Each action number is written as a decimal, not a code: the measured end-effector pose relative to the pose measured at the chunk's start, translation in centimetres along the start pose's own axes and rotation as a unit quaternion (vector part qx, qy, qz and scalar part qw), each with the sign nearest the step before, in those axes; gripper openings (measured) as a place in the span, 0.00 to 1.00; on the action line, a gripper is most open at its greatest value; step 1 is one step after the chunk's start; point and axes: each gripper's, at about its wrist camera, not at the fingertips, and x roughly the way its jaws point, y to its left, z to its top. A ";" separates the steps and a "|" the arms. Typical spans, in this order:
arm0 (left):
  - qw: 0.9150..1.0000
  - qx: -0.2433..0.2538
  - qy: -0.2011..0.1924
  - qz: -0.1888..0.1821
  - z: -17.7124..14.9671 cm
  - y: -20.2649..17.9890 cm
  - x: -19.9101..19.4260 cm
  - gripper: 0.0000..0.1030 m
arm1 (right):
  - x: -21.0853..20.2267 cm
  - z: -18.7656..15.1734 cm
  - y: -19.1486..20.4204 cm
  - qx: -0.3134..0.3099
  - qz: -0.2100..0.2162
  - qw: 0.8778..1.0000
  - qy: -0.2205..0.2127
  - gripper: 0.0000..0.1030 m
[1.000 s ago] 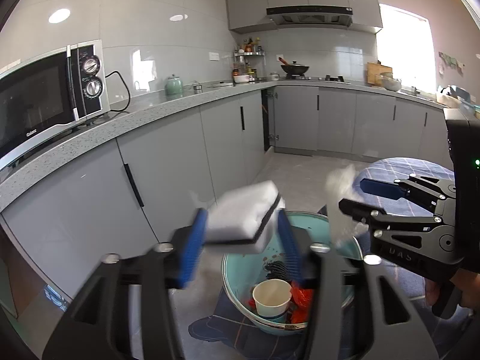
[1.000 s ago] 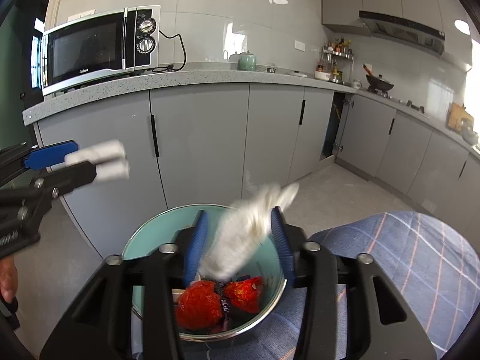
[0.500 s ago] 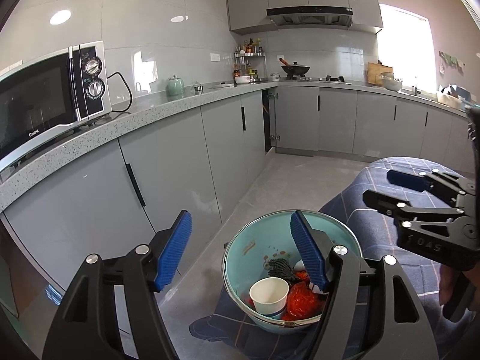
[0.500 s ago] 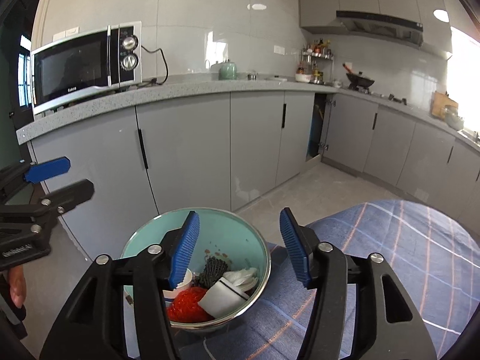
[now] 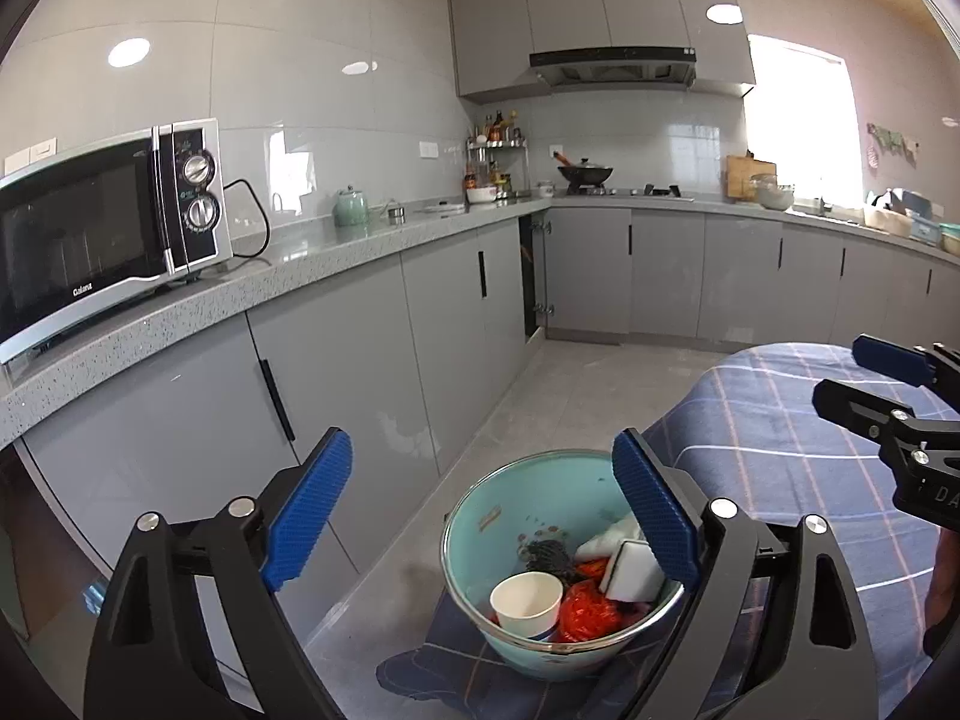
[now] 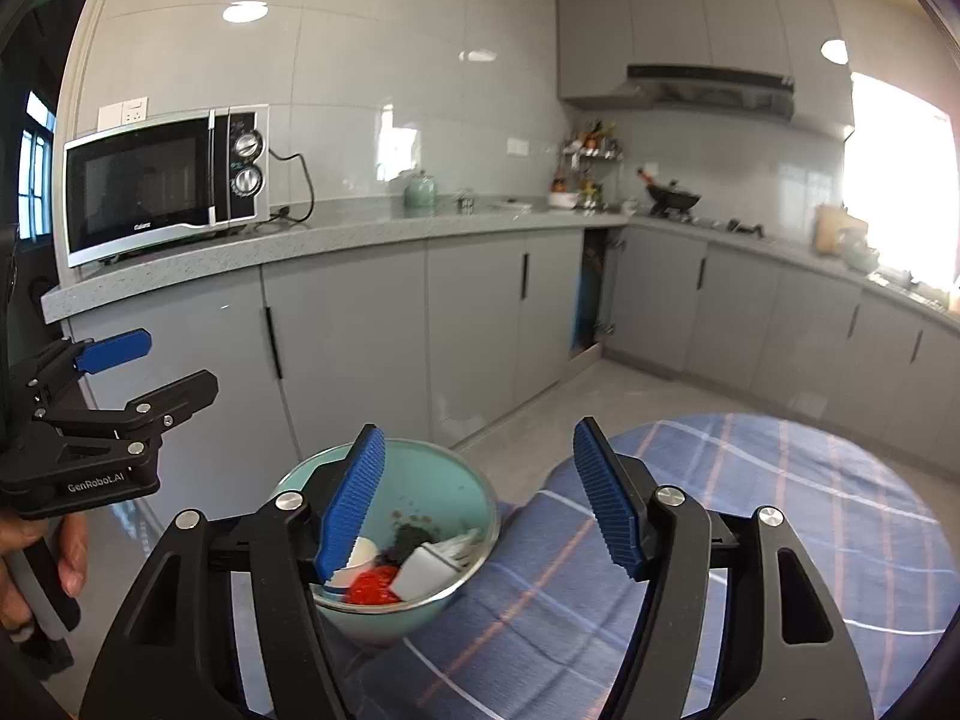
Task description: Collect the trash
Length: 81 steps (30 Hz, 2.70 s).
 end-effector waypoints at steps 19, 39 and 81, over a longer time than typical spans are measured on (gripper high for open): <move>1.000 0.005 -0.029 -0.001 0.8 -0.4 -2.1 0.95 | -3.0 -0.4 -1.4 0.018 -0.021 0.999 -0.023 0.71; 1.000 0.013 -0.029 0.001 0.9 -0.8 -2.4 0.95 | -3.5 -0.4 -1.3 0.020 -0.025 0.999 -0.029 0.72; 0.999 0.015 -0.029 -0.008 1.1 -1.0 -2.4 0.95 | -4.2 -1.8 -5.6 0.028 -0.069 0.997 -0.016 0.83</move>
